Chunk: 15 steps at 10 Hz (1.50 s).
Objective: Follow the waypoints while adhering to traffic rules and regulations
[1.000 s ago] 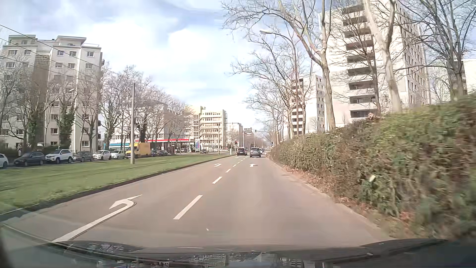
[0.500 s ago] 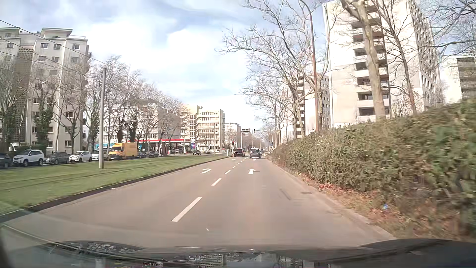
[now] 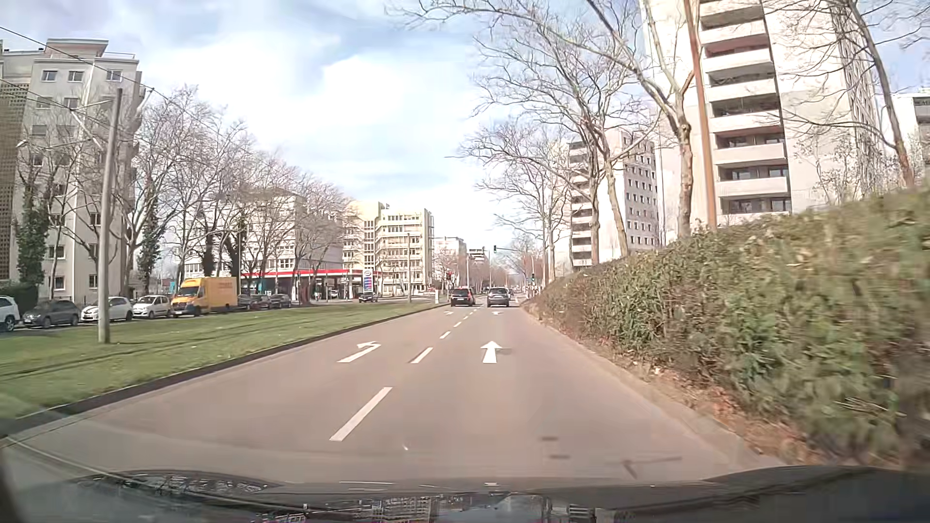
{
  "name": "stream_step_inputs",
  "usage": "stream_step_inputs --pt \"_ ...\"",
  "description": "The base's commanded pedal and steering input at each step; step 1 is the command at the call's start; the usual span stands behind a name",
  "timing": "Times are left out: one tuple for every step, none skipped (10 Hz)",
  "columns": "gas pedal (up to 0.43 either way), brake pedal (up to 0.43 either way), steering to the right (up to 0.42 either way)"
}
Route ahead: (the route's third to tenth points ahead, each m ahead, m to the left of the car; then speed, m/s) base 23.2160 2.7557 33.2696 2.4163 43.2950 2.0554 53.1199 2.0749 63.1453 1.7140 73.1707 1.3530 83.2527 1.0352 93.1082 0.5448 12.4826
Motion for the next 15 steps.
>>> stream_step_inputs --pt "0.087 0.0 0.006" --pt "0.087 0.0 0.005" --pt "0.087 0.0 0.005" --pt "0.087 0.0 0.005" --pt "0.087 0.0 0.005" --pt "0.079 0.0 0.005" --pt "0.079 0.0 0.005" --pt "0.047 0.0 0.006" --pt "0.039 0.0 0.007" --pt "0.028 0.0 0.008" --pt "0.028 0.0 0.009" --pt "0.028 0.0 0.009" --pt "0.028 0.0 0.009" --pt "0.039 0.0 0.009" --pt "0.039 0.0 0.009"
